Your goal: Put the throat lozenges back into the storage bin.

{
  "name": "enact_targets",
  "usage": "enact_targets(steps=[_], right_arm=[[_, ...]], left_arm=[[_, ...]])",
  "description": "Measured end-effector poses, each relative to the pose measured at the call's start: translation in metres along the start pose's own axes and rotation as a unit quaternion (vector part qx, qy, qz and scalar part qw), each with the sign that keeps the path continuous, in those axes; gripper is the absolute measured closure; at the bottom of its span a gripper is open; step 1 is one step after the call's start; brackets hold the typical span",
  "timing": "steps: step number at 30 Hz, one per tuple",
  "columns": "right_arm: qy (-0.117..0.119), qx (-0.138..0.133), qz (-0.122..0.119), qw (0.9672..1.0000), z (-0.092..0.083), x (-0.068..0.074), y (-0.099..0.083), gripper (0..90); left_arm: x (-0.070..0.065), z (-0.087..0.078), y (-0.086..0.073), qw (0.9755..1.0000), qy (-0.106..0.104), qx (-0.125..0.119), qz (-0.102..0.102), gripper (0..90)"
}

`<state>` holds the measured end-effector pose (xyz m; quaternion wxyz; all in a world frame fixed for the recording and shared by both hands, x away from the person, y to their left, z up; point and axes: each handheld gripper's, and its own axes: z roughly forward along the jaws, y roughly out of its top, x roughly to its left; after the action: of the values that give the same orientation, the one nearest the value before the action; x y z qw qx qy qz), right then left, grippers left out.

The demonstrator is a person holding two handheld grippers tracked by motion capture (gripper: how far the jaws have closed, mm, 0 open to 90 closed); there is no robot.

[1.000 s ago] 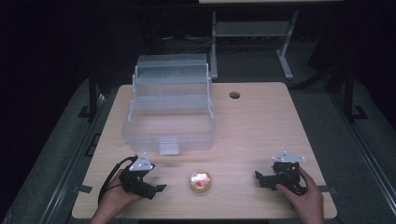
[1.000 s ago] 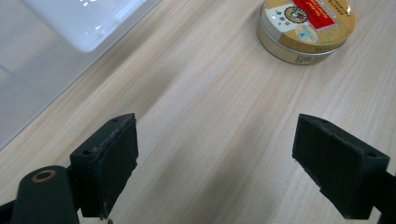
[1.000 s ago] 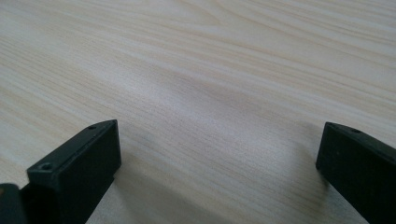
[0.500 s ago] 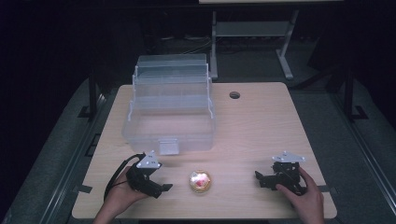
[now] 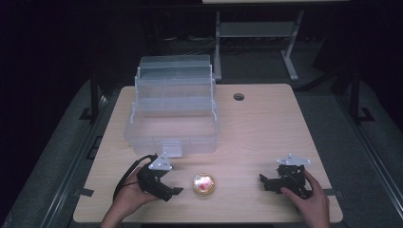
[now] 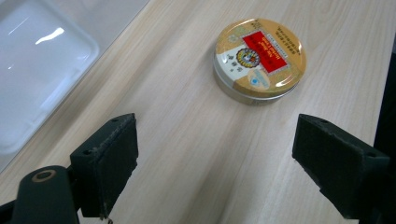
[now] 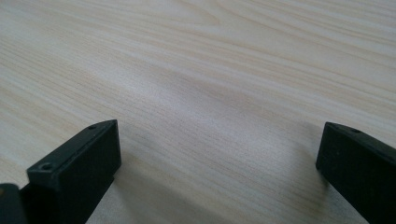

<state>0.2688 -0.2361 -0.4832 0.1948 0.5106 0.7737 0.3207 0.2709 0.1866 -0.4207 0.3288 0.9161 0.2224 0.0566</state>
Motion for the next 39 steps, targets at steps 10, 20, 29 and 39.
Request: enact_targets(steps=[10,20,29,39], right_arm=[[0.000,0.000,0.000,1.0000,0.000,0.000,0.000,0.0],[0.000,0.000,0.000,1.0000,0.000,0.000,0.000,0.0],[0.000,0.000,0.000,1.0000,0.000,0.000,0.000,0.0],[0.000,0.000,0.000,1.0000,0.000,0.000,0.000,0.0]], left_arm=[[-0.006,0.011,0.016,0.9996,-0.016,0.010,0.022,13.7],[-0.011,0.018,0.028,0.9990,-0.026,0.016,0.034,13.7],[-0.012,0.023,0.036,0.9983,-0.031,0.025,0.044,13.7],[-0.014,0.031,0.044,0.9969,-0.036,0.035,0.061,13.6]])
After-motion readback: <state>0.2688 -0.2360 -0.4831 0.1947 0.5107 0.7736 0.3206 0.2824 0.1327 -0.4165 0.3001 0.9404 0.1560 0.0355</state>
